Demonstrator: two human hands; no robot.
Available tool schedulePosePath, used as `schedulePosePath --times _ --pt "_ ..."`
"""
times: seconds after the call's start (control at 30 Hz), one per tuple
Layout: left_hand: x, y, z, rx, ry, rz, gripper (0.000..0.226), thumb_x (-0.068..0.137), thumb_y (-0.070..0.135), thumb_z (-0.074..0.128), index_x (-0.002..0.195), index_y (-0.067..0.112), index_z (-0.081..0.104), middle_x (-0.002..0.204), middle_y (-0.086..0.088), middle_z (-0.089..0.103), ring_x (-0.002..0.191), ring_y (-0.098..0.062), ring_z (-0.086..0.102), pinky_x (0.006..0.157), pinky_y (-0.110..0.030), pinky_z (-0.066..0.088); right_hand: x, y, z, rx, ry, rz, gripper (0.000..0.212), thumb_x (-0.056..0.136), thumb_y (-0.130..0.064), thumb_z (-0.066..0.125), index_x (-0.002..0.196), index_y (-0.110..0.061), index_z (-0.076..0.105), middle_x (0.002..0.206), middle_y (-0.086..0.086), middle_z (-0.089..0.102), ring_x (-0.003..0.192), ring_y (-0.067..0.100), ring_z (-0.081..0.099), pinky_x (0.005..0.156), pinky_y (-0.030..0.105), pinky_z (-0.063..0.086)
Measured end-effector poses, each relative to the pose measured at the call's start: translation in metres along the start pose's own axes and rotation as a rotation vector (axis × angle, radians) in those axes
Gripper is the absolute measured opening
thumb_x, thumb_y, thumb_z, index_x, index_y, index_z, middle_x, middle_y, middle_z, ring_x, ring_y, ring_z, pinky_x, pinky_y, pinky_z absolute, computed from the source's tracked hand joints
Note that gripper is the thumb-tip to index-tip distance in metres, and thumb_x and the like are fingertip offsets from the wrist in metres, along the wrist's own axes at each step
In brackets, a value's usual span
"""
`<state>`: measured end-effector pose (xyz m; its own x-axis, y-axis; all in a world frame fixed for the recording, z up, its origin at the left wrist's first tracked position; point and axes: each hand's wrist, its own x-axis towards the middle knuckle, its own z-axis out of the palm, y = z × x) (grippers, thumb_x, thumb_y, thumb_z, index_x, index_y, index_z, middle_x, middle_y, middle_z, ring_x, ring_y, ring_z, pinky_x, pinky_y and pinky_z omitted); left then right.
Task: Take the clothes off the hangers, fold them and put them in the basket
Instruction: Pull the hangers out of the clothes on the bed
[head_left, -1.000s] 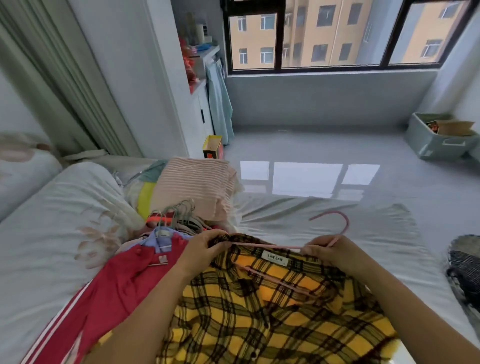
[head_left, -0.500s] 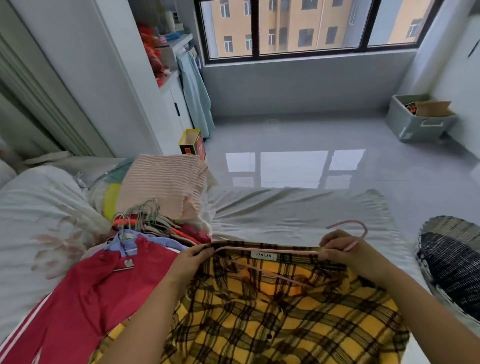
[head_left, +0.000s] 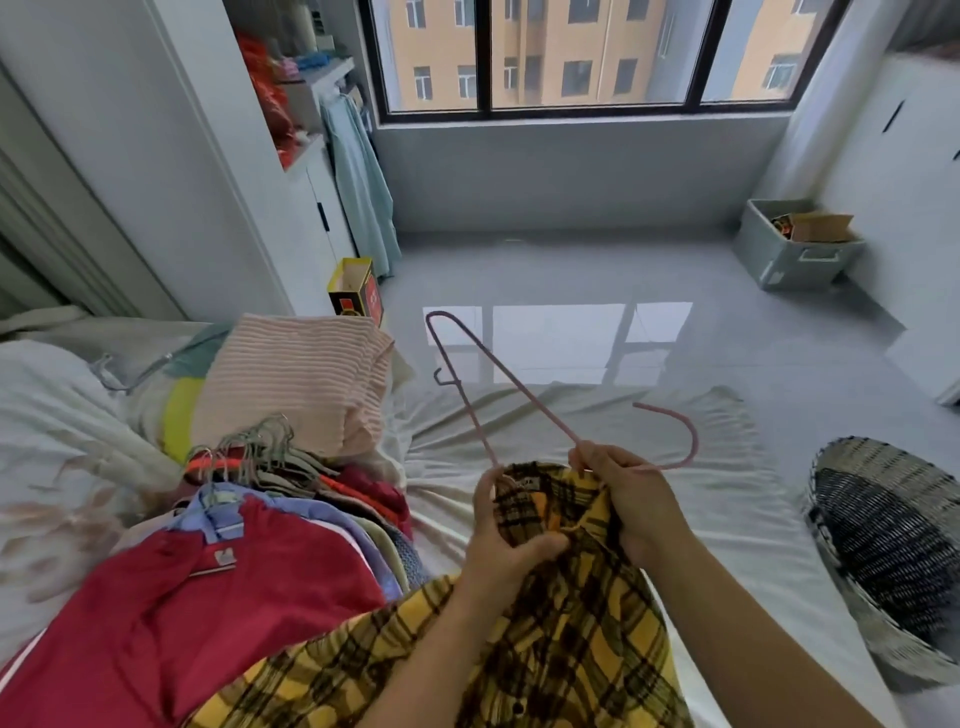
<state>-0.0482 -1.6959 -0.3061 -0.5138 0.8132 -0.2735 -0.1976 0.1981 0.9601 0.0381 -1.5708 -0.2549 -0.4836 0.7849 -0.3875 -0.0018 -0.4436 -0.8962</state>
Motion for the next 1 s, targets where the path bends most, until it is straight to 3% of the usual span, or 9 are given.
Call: schedulePosePath --times 0.07,0.13,0.27,0.43,0.67,0.73,0.8,0.87,1.0 --pt "-0.003 -0.006 0.014 0.1 -0.041 0.074 0.097 0.043 0.056 0.085 0.124 0.058 0.03 0.128 0.004 0.049 0.117 -0.014 0.053 0.098 -0.036 0.047 0.0 0.0 0.015 0.06 0.054 0.014 0.009 0.084 -0.016 0.065 0.079 -0.008 0.069 0.078 0.004 0.069 0.075 0.02 0.064 0.067 0.033 0.052" --pt "-0.003 -0.011 0.024 0.262 -0.026 0.165 0.071 0.055 0.058 0.078 0.111 0.068 0.036 0.124 0.01 0.046 0.115 -0.003 0.047 0.098 -0.023 0.041 -0.001 0.002 0.023 0.093 0.057 0.021 0.009 0.082 -0.014 0.067 0.087 -0.007 0.068 0.085 0.007 0.068 0.081 0.022 0.063 0.071 0.034 0.053" --pt "0.003 -0.01 0.027 0.472 0.04 0.274 0.039 0.087 0.015 0.061 0.088 0.052 0.047 0.099 0.016 0.05 0.09 0.008 0.047 0.076 -0.003 0.035 0.002 -0.006 0.024 0.076 0.069 -0.027 0.005 0.082 -0.01 0.066 0.085 -0.011 0.07 0.088 0.005 0.068 0.09 0.019 0.058 0.082 0.034 0.05" --pt "0.004 -0.02 0.039 0.747 -0.154 0.124 0.018 0.091 0.02 0.053 0.103 0.031 0.059 0.104 0.008 0.045 0.106 -0.018 0.05 0.085 -0.022 0.041 0.005 -0.052 0.021 0.059 0.057 -0.214 0.007 0.088 -0.013 0.061 0.089 -0.015 0.068 0.086 0.0 0.069 0.083 0.013 0.063 0.079 0.025 0.047" --pt "-0.03 -0.045 0.05 0.676 -0.218 -0.115 0.032 0.089 0.023 0.057 0.075 0.051 0.047 0.097 0.01 0.053 0.105 -0.015 0.054 0.098 -0.03 0.043 0.01 -0.127 -0.06 -0.014 0.074 -0.47 0.011 0.091 -0.02 0.059 0.096 -0.021 0.068 0.075 -0.006 0.065 0.059 0.006 0.047 0.055 0.015 0.043" --pt "-0.03 -0.032 0.069 0.65 -0.255 -0.032 0.023 0.09 0.022 0.056 0.084 0.044 0.053 0.093 0.012 0.053 0.1 -0.012 0.052 0.095 -0.024 0.044 0.011 -0.125 -0.092 -0.058 0.065 -0.425 0.024 0.076 -0.036 0.071 0.093 -0.02 0.07 0.068 -0.008 0.065 0.056 0.005 0.045 0.055 0.017 0.04" --pt "-0.026 -0.01 0.099 0.644 -0.324 0.07 0.014 0.09 0.023 0.055 0.103 0.027 0.058 0.097 0.008 0.054 0.096 -0.006 0.048 0.084 -0.008 0.04 0.012 -0.115 -0.127 -0.124 0.101 -0.388 0.065 0.041 -0.062 0.08 0.09 -0.02 0.071 0.065 -0.008 0.065 0.051 0.002 0.046 0.051 0.015 0.04" --pt "-0.026 0.012 0.137 0.563 -0.422 0.15 0.022 0.088 0.025 0.057 0.111 0.022 0.057 0.098 0.006 0.057 0.092 -0.003 0.049 0.082 -0.012 0.038 0.013 -0.105 -0.167 -0.146 0.126 -0.343 0.089 0.017 -0.071 0.081 0.089 -0.02 0.07 0.063 -0.008 0.066 0.049 0.0 0.048 0.047 0.01 0.042" --pt "-0.027 0.053 0.205 0.263 -0.559 0.108 0.015 0.085 0.019 0.062 0.082 0.034 0.061 0.082 0.023 0.053 0.084 0.005 0.051 0.085 -0.014 0.039 0.008 -0.11 -0.23 -0.175 0.13 -0.301 0.09 0.013 -0.069 0.082 0.086 -0.018 0.071 0.061 -0.005 0.066 0.046 0.0 0.047 0.043 0.01 0.04"
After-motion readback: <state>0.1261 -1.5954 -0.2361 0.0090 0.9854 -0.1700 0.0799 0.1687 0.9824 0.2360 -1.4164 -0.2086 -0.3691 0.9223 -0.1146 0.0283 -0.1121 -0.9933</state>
